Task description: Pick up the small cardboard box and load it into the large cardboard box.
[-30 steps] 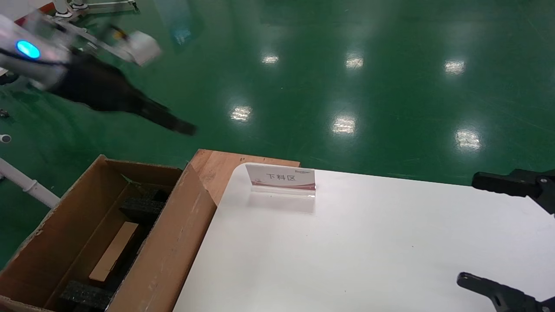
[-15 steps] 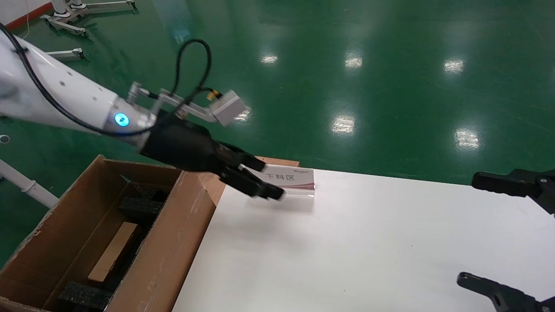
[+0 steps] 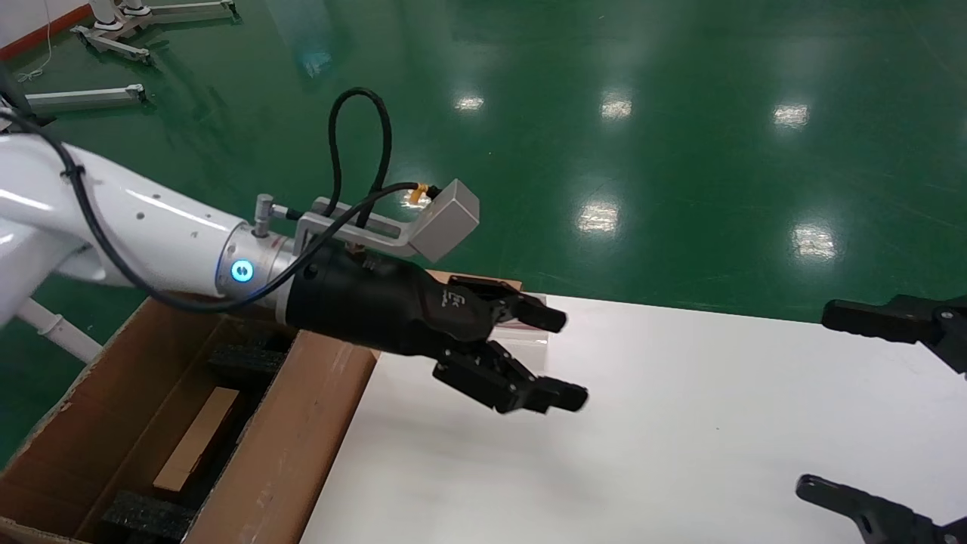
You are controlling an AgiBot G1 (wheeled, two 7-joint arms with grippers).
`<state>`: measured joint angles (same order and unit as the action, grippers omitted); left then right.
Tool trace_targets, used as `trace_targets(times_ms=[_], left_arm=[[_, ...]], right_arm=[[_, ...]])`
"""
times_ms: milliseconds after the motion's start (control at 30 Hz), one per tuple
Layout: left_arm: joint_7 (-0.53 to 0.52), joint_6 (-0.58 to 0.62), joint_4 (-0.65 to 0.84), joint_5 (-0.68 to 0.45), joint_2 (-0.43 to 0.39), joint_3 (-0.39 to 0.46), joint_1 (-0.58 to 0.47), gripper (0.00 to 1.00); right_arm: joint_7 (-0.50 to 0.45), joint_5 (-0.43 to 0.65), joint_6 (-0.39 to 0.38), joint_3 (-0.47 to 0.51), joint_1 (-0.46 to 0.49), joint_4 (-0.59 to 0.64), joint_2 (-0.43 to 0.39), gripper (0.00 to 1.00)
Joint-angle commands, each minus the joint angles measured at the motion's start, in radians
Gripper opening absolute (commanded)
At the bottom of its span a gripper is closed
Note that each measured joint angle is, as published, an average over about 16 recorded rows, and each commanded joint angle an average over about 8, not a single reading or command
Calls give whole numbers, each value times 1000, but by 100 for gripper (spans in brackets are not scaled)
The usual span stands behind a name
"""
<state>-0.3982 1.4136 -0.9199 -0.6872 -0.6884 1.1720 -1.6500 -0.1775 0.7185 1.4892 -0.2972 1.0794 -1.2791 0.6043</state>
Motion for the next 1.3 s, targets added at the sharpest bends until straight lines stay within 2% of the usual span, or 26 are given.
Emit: trace_targets(times_ms=[33, 667, 867, 1033, 1300], left_arm=[[17, 7, -29, -3, 6, -71, 46, 100], [175, 68, -304, -36, 64, -744, 479, 100], [211, 83, -370, -44, 78, -914, 588, 100], [218, 88, -388, -46, 82, -963, 618, 100], [214, 86, -376, -46, 80, -929, 598, 100]], right_arm=[[0, 0, 0, 0, 0, 0, 0, 100], [1, -1, 0, -1, 0, 0, 0, 100], [1, -1, -1, -1, 0, 0, -1, 100], [1, -1, -1, -1, 0, 0, -1, 100], [1, -1, -1, -1, 0, 0, -1, 100]])
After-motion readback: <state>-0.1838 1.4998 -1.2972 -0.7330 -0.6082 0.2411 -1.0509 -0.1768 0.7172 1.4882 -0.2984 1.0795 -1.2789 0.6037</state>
